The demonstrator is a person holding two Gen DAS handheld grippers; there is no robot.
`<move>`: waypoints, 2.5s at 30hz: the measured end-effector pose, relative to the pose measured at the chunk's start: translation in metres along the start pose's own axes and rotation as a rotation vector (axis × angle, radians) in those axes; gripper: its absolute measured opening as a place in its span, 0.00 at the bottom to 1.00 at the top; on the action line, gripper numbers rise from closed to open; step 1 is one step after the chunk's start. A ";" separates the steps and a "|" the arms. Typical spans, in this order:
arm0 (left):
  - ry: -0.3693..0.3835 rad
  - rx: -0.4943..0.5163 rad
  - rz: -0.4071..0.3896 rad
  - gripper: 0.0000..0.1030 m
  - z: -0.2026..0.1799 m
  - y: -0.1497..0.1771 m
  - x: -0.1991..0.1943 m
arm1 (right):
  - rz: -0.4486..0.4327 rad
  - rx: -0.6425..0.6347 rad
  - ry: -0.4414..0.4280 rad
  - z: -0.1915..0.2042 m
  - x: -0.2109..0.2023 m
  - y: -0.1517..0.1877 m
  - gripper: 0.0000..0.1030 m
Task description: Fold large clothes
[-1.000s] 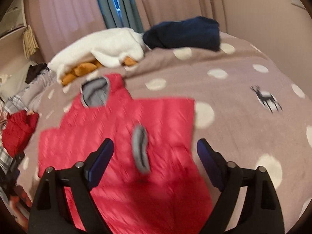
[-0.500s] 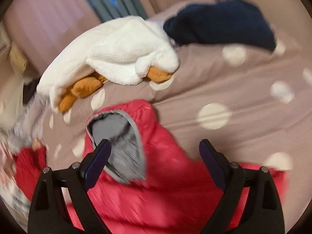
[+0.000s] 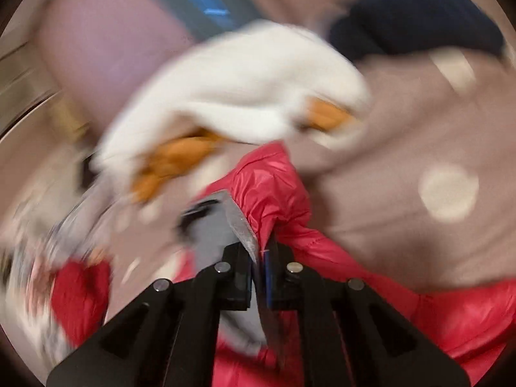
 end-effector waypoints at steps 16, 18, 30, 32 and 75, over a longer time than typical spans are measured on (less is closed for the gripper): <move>-0.032 0.058 0.021 0.54 -0.006 0.011 -0.005 | 0.453 -0.552 -0.028 -0.022 -0.214 0.179 0.20; -0.034 0.084 0.023 0.54 -0.010 0.015 -0.006 | 0.377 -0.508 0.026 -0.015 -0.222 0.156 0.69; -0.027 0.106 0.037 0.57 -0.015 0.017 -0.003 | 0.211 0.159 0.039 0.015 -0.101 0.098 0.43; -0.029 0.108 0.037 0.57 -0.015 0.017 -0.002 | 0.249 0.195 0.107 0.009 -0.084 0.114 0.07; 0.631 0.732 0.073 0.62 -0.228 0.198 -0.154 | 0.162 -0.246 0.213 -0.045 -0.174 0.189 0.13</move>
Point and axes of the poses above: each gripper's, at about its wrist camera, not at the fingertips, and x roughly the way its jaws point, z to its left, y to its underside, the point moved 6 cm from there along x, roughly the way its jaws point, and after that the axes turned 6 degrees about -z, right-handed, at the moved point
